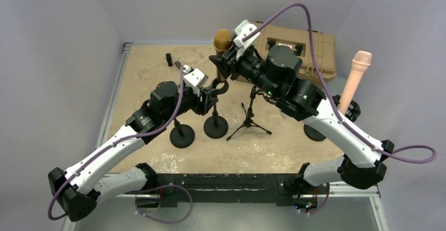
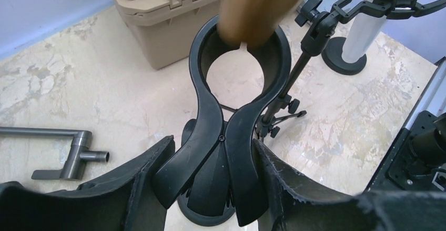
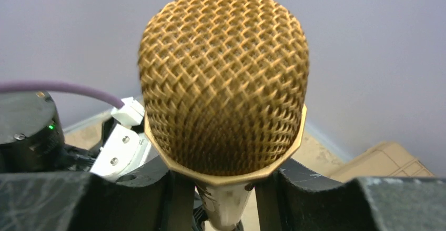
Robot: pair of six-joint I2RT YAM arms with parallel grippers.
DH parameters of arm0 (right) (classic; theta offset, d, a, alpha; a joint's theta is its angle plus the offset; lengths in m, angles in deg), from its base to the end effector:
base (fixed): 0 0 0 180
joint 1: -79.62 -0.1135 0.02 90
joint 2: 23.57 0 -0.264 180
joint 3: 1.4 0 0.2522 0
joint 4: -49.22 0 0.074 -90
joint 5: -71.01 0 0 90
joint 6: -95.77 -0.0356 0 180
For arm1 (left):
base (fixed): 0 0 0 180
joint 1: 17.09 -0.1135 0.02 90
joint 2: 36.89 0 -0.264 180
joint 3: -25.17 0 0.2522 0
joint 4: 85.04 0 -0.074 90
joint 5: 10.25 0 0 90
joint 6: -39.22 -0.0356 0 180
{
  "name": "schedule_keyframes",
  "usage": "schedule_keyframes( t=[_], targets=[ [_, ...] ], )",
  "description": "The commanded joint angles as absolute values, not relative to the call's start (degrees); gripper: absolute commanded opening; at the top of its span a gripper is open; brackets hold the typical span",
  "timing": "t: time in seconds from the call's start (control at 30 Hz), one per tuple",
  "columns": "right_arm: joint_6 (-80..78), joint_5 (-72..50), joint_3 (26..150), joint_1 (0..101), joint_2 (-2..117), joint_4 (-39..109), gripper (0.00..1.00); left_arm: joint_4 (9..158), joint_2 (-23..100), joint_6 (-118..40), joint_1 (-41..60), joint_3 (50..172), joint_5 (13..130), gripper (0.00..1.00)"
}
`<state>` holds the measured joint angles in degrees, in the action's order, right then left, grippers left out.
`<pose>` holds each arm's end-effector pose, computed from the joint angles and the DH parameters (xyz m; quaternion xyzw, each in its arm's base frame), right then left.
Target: Remove the microphone from the stand
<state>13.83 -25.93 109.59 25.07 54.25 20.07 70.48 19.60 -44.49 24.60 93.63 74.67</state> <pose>0.1685 0.2292 0.5172 -0.3158 0.6045 0.2502 0.6872 0.1680 -0.1539 0.3622 0.2633 0.7339 -0.2858 0.5572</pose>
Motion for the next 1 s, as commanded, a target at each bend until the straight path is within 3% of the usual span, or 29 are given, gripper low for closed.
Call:
schedule_keyframes(
  t=[0.0, 0.37, 0.97],
  targets=[
    [11.84, -30.02, 113.08, 25.74, 47.67, 26.04, 0.00, 70.67, 17.75, -43.36, 24.71, 93.56, 74.25, 0.14],
    [4.52, -25.14, 110.01, 25.74, 43.25, 22.01, 0.00, 67.43, 16.20, -41.88, 24.65, 95.91, 73.60, 0.97],
    [-11.28, -21.88, 112.94, 25.74, 47.58, 15.13, 0.00, 42.45, 11.01, -31.86, 24.58, 119.08, 75.91, 1.00]
  ],
)
